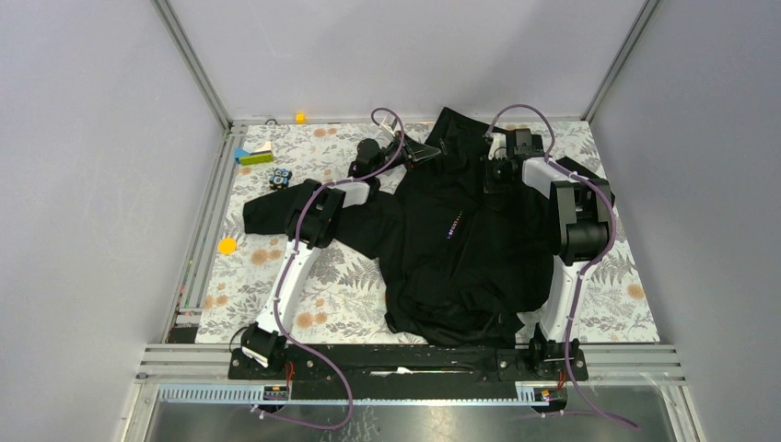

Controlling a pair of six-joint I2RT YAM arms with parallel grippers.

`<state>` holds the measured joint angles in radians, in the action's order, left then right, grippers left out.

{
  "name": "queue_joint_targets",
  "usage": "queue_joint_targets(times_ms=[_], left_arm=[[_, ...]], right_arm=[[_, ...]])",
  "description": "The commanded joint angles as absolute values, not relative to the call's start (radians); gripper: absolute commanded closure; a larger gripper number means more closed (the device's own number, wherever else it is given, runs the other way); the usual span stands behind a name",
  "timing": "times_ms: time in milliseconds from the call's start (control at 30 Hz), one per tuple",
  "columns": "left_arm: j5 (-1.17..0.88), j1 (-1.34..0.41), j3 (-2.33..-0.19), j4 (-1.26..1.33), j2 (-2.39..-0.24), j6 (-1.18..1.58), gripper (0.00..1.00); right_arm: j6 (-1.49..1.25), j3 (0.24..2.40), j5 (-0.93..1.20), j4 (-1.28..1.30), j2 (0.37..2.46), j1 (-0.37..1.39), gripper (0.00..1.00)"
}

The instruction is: Zip up the jacket

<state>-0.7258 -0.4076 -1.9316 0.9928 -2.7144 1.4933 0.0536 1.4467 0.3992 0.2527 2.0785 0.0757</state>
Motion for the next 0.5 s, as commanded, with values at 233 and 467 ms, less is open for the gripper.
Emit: queue_joint_targets(times_ms=[233, 467], left_arm=[[-0.716, -0.386, -1.947, 1.031, -2.683, 1.486, 1.0], [-0.716, -0.386, -1.946, 1.032, -2.681, 1.487, 1.0]], right_arm=[[0.089, 1.428, 0.408, 0.168, 1.904, 0.085, 0.56], [0.051, 1.549, 0.428, 0.183, 2.022, 0.096, 0.45]])
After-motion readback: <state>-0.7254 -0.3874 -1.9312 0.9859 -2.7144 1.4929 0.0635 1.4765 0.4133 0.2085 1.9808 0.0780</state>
